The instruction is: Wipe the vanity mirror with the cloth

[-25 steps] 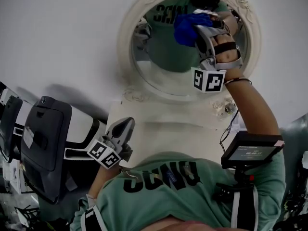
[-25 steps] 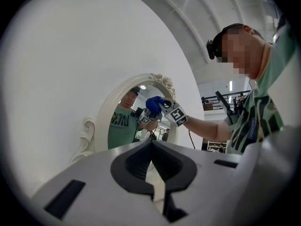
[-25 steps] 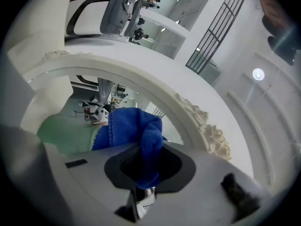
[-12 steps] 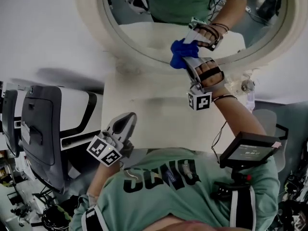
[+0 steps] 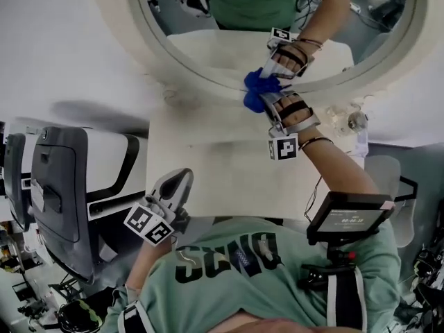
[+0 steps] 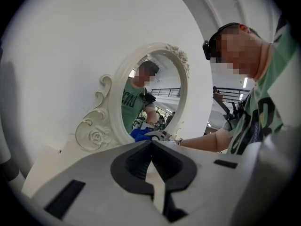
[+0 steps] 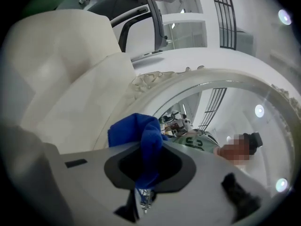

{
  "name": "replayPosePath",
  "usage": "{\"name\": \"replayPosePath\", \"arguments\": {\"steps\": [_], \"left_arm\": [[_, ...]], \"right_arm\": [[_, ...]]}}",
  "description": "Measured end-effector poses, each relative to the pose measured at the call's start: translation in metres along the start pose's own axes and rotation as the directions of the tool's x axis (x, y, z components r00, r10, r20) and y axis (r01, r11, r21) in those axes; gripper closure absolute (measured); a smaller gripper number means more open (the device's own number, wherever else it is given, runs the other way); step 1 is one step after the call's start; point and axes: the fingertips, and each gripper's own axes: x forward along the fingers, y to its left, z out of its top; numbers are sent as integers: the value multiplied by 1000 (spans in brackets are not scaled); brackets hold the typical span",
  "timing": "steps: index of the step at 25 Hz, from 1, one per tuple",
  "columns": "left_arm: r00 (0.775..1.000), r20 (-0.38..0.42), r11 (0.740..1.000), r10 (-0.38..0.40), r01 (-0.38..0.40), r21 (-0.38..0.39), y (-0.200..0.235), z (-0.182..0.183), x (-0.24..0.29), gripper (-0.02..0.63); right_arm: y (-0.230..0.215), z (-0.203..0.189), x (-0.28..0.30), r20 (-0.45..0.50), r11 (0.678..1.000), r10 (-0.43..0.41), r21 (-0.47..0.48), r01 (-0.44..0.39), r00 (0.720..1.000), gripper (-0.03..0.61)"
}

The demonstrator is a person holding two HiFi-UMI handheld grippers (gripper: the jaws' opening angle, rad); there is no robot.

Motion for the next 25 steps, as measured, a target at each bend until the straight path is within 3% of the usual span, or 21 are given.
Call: {"name": "replayPosePath", "arguments": {"steps": [2,5,7,11,15,18,25], "left_arm": [[998,51,999,-30,28,40,-9,23,6,604],[991,117,994,-66,56,89,-36,62,8,604],[984,156,991,-87,69,114,-53,84,5,604],[967,228,983,-117,80,166,-49,112,6,604],[948,286,975,-137,79,208,-43,128,9,604],[941,305,973,-146,81,217,-43,133,8,604],[939,316,977,-136,74,200,-43,136,5,604]], "right_arm": [[-38,-7,-6,-4,999,-30,-38,30,1000,529],[-135,-19,-42,9,986,-156,-65,156,988,529],[-208,-20,-73,26,963,-258,-72,259,966,528],[-333,-19,-110,41,882,-463,-80,464,886,528],[-433,-42,-139,-16,791,-607,-105,602,795,528],[-478,-51,-155,-49,755,-652,-134,642,757,528],[-500,-50,-146,-48,741,-665,-163,651,745,529]]}}
